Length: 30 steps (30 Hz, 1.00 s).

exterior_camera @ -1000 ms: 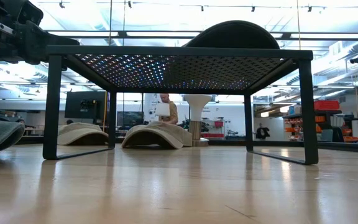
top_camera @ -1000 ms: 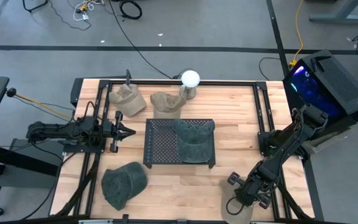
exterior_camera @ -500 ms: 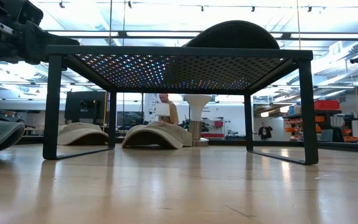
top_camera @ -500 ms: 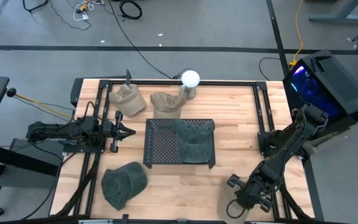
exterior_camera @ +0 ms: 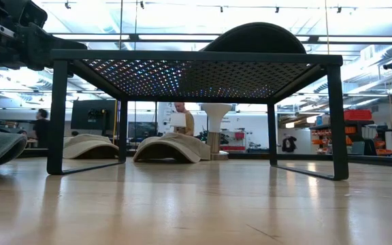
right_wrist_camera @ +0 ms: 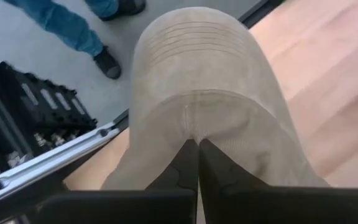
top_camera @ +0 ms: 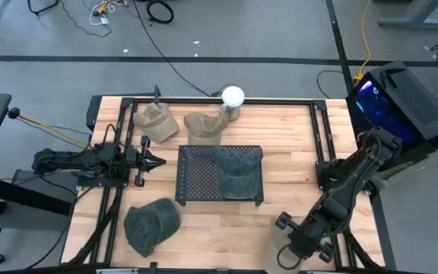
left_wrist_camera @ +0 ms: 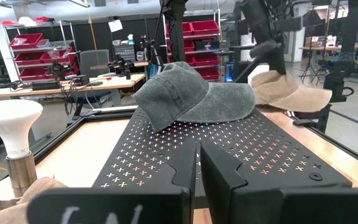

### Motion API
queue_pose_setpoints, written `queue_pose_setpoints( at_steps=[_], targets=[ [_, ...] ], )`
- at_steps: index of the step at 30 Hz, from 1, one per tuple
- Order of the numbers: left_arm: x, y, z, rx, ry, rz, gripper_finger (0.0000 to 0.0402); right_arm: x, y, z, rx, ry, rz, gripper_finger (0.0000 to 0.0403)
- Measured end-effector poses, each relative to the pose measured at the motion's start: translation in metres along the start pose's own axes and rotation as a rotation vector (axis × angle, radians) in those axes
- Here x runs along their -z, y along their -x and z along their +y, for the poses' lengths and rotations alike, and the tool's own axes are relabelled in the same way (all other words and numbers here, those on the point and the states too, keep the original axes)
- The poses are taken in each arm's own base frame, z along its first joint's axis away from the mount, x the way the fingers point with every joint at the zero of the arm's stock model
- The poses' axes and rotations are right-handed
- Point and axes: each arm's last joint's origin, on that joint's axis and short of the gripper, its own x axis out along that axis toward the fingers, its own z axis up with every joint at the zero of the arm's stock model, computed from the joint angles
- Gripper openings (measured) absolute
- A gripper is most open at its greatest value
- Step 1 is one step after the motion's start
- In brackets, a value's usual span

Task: Pick & Place hat
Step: Put the bottom brown cap on the shelf

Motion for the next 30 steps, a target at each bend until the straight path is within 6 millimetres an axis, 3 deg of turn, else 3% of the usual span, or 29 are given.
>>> queue_pose_setpoints(
  at_steps=[15, 30],
  targets=[
    [0.0, 0.0, 0.0, 0.0, 0.0, 0.0, 0.003, -0.028, 0.042, -0.024, 0.132, 0.011, -0.141, 0.0],
    [0.0, 0.0, 0.0, 0.0, 0.0, 0.0, 0.003, -0.046, 0.062, -0.048, 0.246, -0.031, -0.223, 0.0]
  ],
)
